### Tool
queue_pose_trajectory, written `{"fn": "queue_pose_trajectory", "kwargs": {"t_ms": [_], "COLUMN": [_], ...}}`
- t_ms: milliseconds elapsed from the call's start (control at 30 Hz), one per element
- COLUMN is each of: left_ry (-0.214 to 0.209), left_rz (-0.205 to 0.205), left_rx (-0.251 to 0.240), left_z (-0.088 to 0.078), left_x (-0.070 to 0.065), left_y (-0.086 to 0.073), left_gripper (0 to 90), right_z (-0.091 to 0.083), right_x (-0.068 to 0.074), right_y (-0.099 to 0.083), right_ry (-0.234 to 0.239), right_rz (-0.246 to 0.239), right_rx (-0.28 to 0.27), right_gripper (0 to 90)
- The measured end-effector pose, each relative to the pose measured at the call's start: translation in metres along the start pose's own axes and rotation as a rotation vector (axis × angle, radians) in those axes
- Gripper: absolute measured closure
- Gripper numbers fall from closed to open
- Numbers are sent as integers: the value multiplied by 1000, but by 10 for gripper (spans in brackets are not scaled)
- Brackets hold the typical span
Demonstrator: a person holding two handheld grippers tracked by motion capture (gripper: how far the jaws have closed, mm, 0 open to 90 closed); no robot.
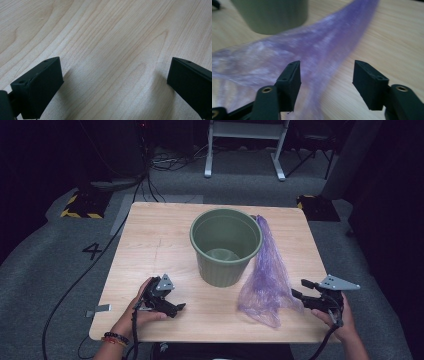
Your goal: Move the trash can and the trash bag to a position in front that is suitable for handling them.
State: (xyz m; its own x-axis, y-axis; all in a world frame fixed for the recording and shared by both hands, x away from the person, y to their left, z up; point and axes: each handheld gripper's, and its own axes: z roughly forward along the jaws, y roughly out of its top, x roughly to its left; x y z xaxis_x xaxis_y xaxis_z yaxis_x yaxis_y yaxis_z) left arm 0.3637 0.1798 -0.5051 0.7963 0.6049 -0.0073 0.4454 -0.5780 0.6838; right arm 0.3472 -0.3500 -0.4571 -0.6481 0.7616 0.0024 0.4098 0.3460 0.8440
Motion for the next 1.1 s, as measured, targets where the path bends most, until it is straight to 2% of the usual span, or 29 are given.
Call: {"fn": "queue_pose_trajectory", "kwargs": {"t_ms": [33,67,100,133,200,267,467,567,700,867,1033,1067,1100], "left_ry": [0,0,0,0,1,0,1,1,1,3,4,3,3], "left_rz": [0,-1,-1,-1,-1,-1,-1,-2,-1,-4,-5,-4,-4], "left_rx": [0,0,0,0,0,0,0,0,-1,0,1,1,1], "left_z": [0,0,0,0,0,0,0,0,0,0,0,0,0], "left_x": [0,0,0,0,0,0,0,0,0,-1,-1,-1,-1], "left_y": [0,0,0,0,0,0,0,0,0,0,0,0,0], "left_gripper": [1,1,1,1,1,1,1,1,1,2,3,3,3], "right_z": [2,8,8,13,22,31,33,36,40,44,43,42,42], "right_x": [4,13,13,18,25,27,21,17,18,23,38,46,46], "right_y": [3,10,10,12,11,5,-7,-15,-21,-22,-21,-21,-21], "right_ry": [13,46,46,58,73,88,93,115,128,156,190,205,205], "right_rz": [-12,-45,-45,-70,-120,-136,-123,-104,-121,-143,-187,-207,-207], "right_rx": [1,12,12,26,62,101,121,118,146,152,160,165,165], "right_gripper": [443,518,518,549,610,639,724,777,798,815,802,780,780]}}
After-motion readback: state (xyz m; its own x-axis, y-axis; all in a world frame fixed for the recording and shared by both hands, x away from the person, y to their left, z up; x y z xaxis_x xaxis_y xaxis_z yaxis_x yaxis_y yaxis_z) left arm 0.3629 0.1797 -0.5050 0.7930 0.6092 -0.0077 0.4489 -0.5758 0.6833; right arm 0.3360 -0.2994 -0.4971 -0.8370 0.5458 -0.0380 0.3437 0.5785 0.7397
